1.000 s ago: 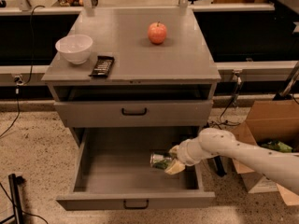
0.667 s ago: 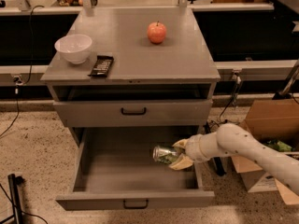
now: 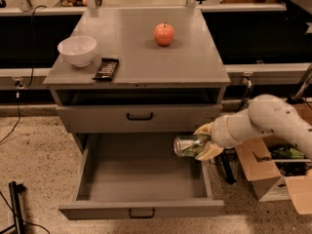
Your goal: Pick green can from middle drawer and place on counter
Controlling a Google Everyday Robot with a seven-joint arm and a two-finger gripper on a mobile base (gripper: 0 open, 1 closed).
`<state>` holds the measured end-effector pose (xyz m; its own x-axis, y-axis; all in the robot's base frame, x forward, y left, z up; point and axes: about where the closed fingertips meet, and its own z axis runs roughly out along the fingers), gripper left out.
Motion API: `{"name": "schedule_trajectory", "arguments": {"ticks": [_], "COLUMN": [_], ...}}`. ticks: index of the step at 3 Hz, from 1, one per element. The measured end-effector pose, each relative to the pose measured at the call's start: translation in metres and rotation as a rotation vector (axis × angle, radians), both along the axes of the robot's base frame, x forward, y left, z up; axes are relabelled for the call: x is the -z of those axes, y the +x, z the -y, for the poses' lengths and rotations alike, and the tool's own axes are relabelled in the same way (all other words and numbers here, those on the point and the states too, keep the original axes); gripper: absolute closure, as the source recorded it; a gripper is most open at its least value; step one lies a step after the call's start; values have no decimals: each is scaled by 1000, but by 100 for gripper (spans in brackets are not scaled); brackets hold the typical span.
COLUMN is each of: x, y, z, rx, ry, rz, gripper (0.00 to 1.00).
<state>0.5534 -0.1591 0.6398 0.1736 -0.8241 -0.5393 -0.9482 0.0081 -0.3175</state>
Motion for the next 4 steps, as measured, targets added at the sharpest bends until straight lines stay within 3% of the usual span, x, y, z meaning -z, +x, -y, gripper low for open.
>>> {"name": "schedule_trajectory", "arguments": {"ticks": [1,2,3,4], "x": [-60,-110,-157,-194], "y": [-1,5,18,46], "z": [22,25,21,5], "rx": [-85,-138,-160,-158], "ry": [-147,-297,-402,-424], "rz": [39,66,85,92], "gripper": [100,100,100,100]}}
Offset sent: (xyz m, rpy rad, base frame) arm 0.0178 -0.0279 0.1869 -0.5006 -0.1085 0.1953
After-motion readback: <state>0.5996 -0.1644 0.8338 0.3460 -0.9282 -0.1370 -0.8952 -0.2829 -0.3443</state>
